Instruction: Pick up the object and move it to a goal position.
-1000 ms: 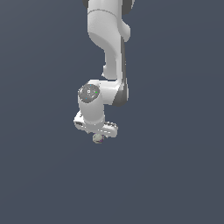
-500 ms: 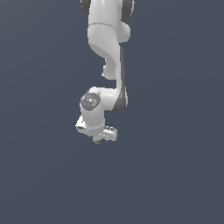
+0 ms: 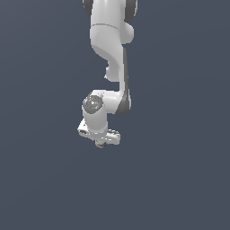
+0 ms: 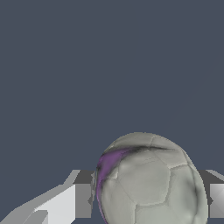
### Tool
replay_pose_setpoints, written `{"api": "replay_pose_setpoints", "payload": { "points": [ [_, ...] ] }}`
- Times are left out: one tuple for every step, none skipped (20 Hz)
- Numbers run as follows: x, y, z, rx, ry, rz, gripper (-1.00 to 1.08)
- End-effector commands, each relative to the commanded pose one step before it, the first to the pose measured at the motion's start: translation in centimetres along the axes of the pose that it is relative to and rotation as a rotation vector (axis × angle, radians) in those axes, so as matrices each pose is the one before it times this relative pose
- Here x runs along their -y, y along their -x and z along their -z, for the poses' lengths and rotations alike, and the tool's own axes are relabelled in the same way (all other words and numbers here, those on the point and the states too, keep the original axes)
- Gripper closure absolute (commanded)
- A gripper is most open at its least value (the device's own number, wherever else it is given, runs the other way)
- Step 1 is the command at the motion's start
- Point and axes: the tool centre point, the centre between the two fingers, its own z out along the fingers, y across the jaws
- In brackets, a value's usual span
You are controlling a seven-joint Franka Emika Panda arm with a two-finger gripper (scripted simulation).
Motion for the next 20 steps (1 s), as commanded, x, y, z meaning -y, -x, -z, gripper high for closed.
{"api": "replay_pose_setpoints", "payload": {
  "points": [
    [-0.007,-0.003,-0.015,0.00007,0.00016,-0.00011,1.08],
    [0.02,0.006,0.027,0.0,0.0,0.0,1.08],
    [0.06,0.018,0.082,0.0,0.0,0.0,1.08],
    [0.099,0.03,0.137,0.0,0.0,0.0,1.08],
    [0.14,0.042,0.193,0.0,0.0,0.0,1.08],
    [0.18,0.054,0.249,0.0,0.0,0.0,1.08],
    [0.221,0.067,0.306,0.0,0.0,0.0,1.08],
    [0.263,0.079,0.365,0.0,0.0,0.0,1.08],
    [0.306,0.092,0.424,0.0,0.0,0.0,1.08],
    [0.351,0.105,0.486,0.0,0.0,0.0,1.08],
    [0.396,0.119,0.55,0.0,0.0,0.0,1.08],
    [0.444,0.133,0.616,0.0,0.0,0.0,1.08],
    [0.493,0.147,0.685,0.0,0.0,0.0,1.08],
    [0.539,0.16,0.751,0.0,0.0,0.0,1.08],
    [0.582,0.172,0.811,0.0,0.0,0.0,1.08],
    [0.621,0.183,0.867,0.0,0.0,0.0,1.08],
    [0.657,0.193,0.919,0.0,0.0,0.0,1.08],
    [0.69,0.201,0.968,0.0,0.0,0.0,1.08],
    [0.721,0.209,1.013,0.0,0.0,0.0,1.08],
    [0.724,0.212,1.052,-0.00031,0.0005,-0.00036,1.08]
  ]
}}
